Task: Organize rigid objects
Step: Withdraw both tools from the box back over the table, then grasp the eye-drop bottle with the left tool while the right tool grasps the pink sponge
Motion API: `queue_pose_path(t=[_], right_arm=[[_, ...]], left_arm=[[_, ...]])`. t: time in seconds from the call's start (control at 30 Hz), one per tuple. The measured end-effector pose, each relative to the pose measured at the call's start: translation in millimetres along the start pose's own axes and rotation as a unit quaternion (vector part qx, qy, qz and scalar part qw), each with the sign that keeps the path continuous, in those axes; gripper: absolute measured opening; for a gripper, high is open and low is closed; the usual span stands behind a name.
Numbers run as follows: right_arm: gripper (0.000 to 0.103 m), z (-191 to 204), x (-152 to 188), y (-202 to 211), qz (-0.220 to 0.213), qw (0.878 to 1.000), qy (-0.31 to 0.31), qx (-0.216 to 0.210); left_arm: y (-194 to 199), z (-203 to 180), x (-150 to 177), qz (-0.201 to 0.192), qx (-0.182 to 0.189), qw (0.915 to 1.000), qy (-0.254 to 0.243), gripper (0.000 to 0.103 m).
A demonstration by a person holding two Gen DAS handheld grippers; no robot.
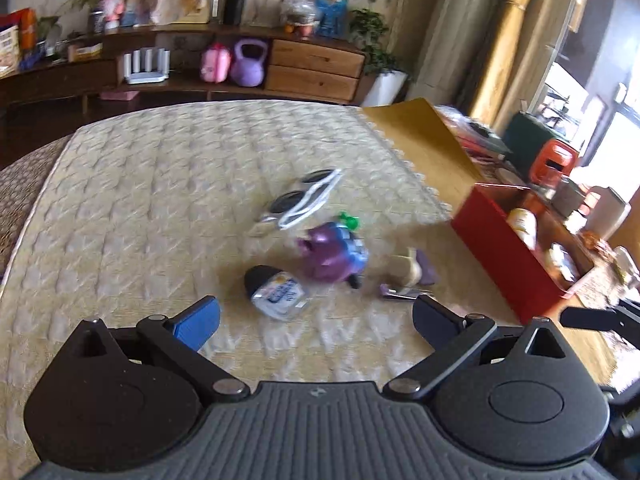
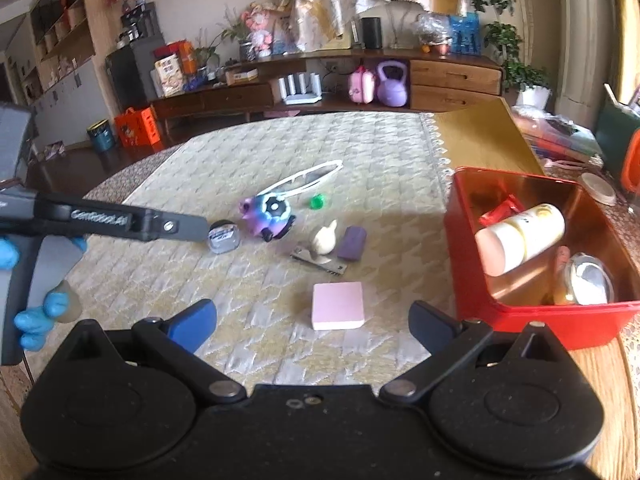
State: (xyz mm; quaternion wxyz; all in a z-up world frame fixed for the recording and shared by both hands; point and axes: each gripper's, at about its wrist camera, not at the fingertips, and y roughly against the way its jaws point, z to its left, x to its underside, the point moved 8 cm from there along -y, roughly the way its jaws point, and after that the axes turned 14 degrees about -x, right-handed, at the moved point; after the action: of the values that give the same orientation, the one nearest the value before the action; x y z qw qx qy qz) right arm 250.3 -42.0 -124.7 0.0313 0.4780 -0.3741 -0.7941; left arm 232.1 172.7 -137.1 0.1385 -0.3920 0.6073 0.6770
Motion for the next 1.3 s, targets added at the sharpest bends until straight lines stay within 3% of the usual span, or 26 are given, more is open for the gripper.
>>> queue_pose_path(t=[0.47,0.8,1.0,1.3], right_arm=[[0.096,-15.2,6.3,-47.5,0.043,0.999,0.018,0.019],[0.077,-32.4,4.7,-68.7,0.059,0.998,-0.003,0.028],[0.068,-33.5,6.9,-73.7,0.064,0.997,0.006,0.035],[0.057,-33.4,6.8,-73.0,0.060,0.997,0.020,0.048]], left_arm=[[-47.3,-2.5,5.1,-0.008,-0.052,0.9976,-0.045,0.103],[-68.5,1.1,8.4,0.006,-0.065,0.9972,-0.036,0.102],[-71.4,2.4,8.3,-0.001,-0.071,0.9967,-0.039,0.096],[-68.4,0.3,6.9,-0.018,-0.080,0.9952,-0.054,0.067]])
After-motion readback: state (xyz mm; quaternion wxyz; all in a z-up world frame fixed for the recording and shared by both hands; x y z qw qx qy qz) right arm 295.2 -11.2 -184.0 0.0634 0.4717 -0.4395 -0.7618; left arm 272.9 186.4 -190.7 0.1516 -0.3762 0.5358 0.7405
